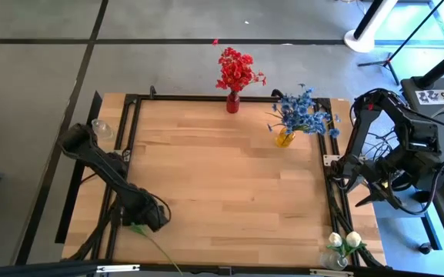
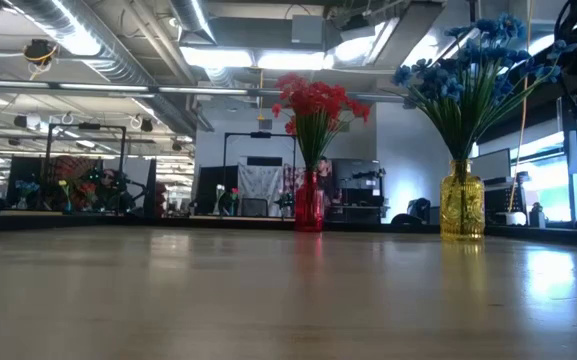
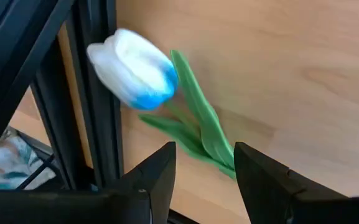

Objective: Sort flowers into vase by color
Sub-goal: Put the white tulip into the transparent vase

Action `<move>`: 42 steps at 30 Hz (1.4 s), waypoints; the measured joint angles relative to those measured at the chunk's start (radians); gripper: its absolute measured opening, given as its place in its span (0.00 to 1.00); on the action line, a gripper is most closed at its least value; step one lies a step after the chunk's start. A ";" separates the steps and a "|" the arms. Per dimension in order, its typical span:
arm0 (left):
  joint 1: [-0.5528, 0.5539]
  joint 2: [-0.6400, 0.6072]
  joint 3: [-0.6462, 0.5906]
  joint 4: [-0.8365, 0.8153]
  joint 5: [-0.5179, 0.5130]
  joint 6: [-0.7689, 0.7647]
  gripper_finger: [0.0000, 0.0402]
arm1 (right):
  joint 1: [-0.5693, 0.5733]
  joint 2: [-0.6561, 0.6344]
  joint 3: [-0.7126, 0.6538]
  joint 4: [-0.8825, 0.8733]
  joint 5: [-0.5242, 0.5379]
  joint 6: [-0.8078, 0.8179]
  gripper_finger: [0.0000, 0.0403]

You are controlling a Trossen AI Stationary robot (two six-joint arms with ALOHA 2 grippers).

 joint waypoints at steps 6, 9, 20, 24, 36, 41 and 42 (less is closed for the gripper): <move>0.004 -0.059 -0.138 0.125 0.031 0.000 0.40 | 0.000 0.032 0.000 0.000 0.000 0.056 0.53; 0.006 -0.061 -0.189 0.218 0.051 0.000 0.40 | 0.000 0.052 0.000 0.001 0.000 0.077 0.53; 0.049 -0.064 -0.246 0.393 0.044 0.023 0.30 | 0.000 0.095 -0.001 0.000 0.027 0.085 0.53; 0.065 -0.063 -0.210 0.404 -0.113 0.028 0.16 | 0.000 0.088 -0.001 0.000 0.031 0.073 0.53; 0.202 -0.056 0.055 0.406 -0.935 0.356 0.02 | 0.000 0.042 -0.001 -0.002 0.362 -0.058 0.53; 0.307 -0.056 0.245 0.592 -1.239 0.950 0.01 | -0.024 0.033 -0.001 -0.002 0.534 -0.059 0.53; 0.327 -0.057 0.282 0.672 -1.264 1.117 0.01 | -0.042 0.033 -0.001 -0.001 0.566 -0.059 0.53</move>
